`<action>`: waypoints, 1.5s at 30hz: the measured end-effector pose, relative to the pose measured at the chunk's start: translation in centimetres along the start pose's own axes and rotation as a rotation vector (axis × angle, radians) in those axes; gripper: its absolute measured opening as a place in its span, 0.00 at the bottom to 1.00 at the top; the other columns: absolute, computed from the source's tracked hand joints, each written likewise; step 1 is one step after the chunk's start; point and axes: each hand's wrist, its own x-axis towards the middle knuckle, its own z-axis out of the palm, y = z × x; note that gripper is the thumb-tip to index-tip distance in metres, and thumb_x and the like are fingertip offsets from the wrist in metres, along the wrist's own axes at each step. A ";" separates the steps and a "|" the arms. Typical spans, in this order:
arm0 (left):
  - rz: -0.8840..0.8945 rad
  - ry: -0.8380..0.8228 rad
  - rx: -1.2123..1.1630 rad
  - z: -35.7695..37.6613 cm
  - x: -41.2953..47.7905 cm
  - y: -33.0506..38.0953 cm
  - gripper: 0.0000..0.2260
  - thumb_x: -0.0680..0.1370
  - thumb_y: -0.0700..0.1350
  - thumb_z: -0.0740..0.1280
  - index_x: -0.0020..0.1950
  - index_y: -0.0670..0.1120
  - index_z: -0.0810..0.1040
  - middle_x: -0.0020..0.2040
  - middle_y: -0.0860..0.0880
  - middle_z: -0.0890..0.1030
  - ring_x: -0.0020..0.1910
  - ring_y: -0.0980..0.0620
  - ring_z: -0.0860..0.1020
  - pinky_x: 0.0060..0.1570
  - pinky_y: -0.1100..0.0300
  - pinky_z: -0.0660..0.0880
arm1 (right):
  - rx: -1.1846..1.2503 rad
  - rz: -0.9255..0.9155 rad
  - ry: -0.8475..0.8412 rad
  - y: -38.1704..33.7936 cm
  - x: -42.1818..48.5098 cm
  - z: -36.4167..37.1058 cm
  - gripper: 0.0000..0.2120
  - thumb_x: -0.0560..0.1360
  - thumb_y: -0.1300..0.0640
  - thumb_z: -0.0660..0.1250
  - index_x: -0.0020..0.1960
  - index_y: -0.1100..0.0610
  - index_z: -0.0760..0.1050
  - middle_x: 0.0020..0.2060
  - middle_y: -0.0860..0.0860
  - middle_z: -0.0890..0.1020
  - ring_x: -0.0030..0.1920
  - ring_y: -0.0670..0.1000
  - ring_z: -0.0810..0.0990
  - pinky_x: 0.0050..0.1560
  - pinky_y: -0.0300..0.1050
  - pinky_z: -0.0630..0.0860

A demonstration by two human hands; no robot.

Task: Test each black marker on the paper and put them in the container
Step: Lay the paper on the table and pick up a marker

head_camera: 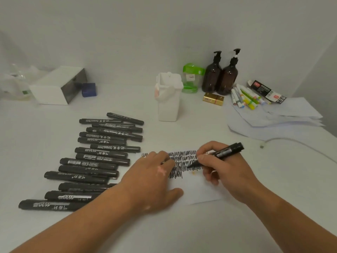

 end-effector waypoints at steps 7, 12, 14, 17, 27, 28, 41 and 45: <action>-0.045 0.004 -0.045 0.9 0.1 -0.2 0.32 0.72 0.71 0.54 0.68 0.54 0.71 0.66 0.55 0.71 0.63 0.51 0.71 0.66 0.56 0.69 | -0.246 0.009 0.117 2.3 1.0 0.8 0.06 0.65 0.51 0.72 0.41 0.49 0.84 0.26 0.47 0.81 0.26 0.44 0.75 0.28 0.33 0.68; -0.049 0.007 -0.065 1.1 0.3 -0.5 0.34 0.72 0.72 0.54 0.72 0.56 0.68 0.70 0.56 0.69 0.65 0.52 0.69 0.68 0.57 0.67 | -0.318 -0.023 0.131 2.6 0.9 0.7 0.03 0.70 0.57 0.74 0.40 0.49 0.83 0.27 0.45 0.81 0.27 0.42 0.76 0.29 0.31 0.68; -0.047 0.008 -0.073 1.1 0.3 -0.6 0.34 0.72 0.72 0.55 0.73 0.56 0.68 0.70 0.56 0.68 0.65 0.52 0.69 0.68 0.57 0.67 | -0.346 -0.029 0.113 2.6 0.9 0.7 0.06 0.71 0.59 0.75 0.40 0.48 0.83 0.28 0.45 0.82 0.29 0.43 0.77 0.30 0.32 0.69; -0.042 0.002 -0.086 1.0 0.3 -0.6 0.33 0.73 0.72 0.57 0.73 0.56 0.69 0.70 0.56 0.69 0.65 0.52 0.69 0.68 0.57 0.67 | -0.372 -0.031 0.115 2.5 0.9 0.8 0.06 0.71 0.57 0.76 0.40 0.46 0.84 0.29 0.42 0.83 0.29 0.41 0.78 0.31 0.29 0.69; -0.042 0.006 -0.101 1.0 0.3 -0.7 0.35 0.71 0.73 0.55 0.73 0.57 0.67 0.70 0.57 0.68 0.65 0.53 0.69 0.67 0.56 0.68 | -0.387 -0.027 0.121 2.5 1.0 0.7 0.04 0.70 0.56 0.75 0.39 0.48 0.83 0.29 0.42 0.82 0.29 0.40 0.76 0.29 0.29 0.68; -0.041 0.007 -0.101 1.0 0.3 -0.7 0.35 0.71 0.73 0.55 0.74 0.57 0.67 0.70 0.58 0.68 0.65 0.53 0.69 0.67 0.56 0.68 | -0.390 -0.032 0.107 2.5 1.0 0.7 0.03 0.69 0.55 0.75 0.39 0.48 0.83 0.30 0.42 0.82 0.29 0.40 0.76 0.29 0.29 0.68; -0.047 0.001 -0.112 0.9 0.3 -0.6 0.34 0.72 0.73 0.59 0.74 0.57 0.67 0.71 0.58 0.68 0.65 0.53 0.69 0.67 0.58 0.66 | -0.411 -0.036 0.155 2.9 1.1 0.7 0.03 0.69 0.54 0.73 0.38 0.47 0.80 0.30 0.42 0.81 0.30 0.41 0.75 0.29 0.30 0.68; -0.040 0.002 -0.101 0.7 0.3 -0.5 0.34 0.73 0.73 0.59 0.75 0.58 0.66 0.71 0.59 0.66 0.66 0.54 0.68 0.68 0.59 0.65 | -0.424 -0.033 0.114 2.8 1.2 0.8 0.05 0.64 0.49 0.68 0.36 0.50 0.79 0.28 0.45 0.80 0.28 0.43 0.73 0.27 0.32 0.67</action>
